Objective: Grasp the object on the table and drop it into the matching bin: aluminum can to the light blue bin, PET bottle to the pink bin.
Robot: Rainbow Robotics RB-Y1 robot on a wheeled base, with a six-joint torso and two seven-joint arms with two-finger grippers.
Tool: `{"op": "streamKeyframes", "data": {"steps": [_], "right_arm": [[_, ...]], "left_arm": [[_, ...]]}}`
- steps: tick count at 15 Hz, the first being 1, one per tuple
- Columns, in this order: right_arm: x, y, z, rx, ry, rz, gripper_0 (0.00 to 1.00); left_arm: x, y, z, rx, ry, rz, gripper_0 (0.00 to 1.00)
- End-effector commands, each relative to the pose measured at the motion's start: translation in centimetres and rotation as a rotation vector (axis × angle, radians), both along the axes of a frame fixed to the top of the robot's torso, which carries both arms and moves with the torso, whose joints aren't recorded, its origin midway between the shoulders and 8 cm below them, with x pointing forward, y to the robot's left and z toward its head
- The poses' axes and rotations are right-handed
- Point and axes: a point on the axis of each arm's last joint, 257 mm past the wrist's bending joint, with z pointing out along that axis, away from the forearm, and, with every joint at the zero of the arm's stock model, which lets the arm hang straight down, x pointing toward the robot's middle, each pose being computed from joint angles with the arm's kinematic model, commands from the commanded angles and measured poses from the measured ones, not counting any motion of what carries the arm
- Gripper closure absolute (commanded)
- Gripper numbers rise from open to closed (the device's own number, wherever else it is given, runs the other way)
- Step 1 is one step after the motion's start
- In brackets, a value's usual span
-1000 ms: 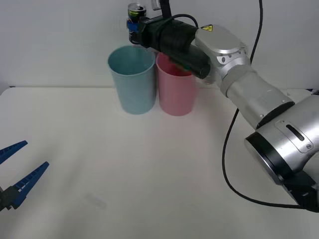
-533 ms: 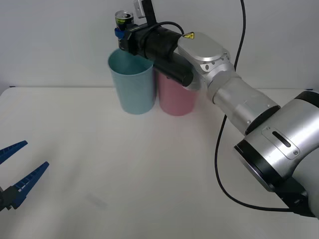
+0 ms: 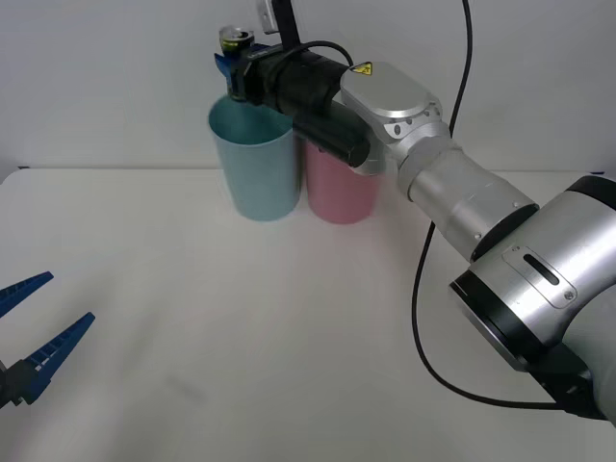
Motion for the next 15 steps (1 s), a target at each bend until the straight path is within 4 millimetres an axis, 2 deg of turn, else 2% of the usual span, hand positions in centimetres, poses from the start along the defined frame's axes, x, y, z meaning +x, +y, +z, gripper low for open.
{"op": "streamKeyframes", "data": {"steps": [1, 5, 8, 11, 15], "right_arm": [[0.0, 0.1, 0.0, 0.0, 0.0, 0.002, 0.0], [0.2, -0.4, 0.5, 0.004, -0.006, -0.003, 0.0], [0.7, -2.0, 1.1, 0.006, -0.011, 0.0, 0.0], [0.7, -4.9, 1.9, 0.012, 0.002, 0.054, 0.0], [-0.3, -9.5, 0.8, 0.004, 0.025, 0.136, 0.0]], "left_arm": [[0.0, 0.0, 0.0, 0.0, 0.0, 0.0, 0.0], [0.0, 0.0, 0.0, 0.0, 0.0, 0.0, 0.0], [0.0, 0.0, 0.0, 0.0, 0.0, 0.0, 0.0], [0.0, 0.0, 0.0, 0.0, 0.0, 0.0, 0.0], [0.0, 0.0, 0.0, 0.0, 0.0, 0.0, 0.0]]}}
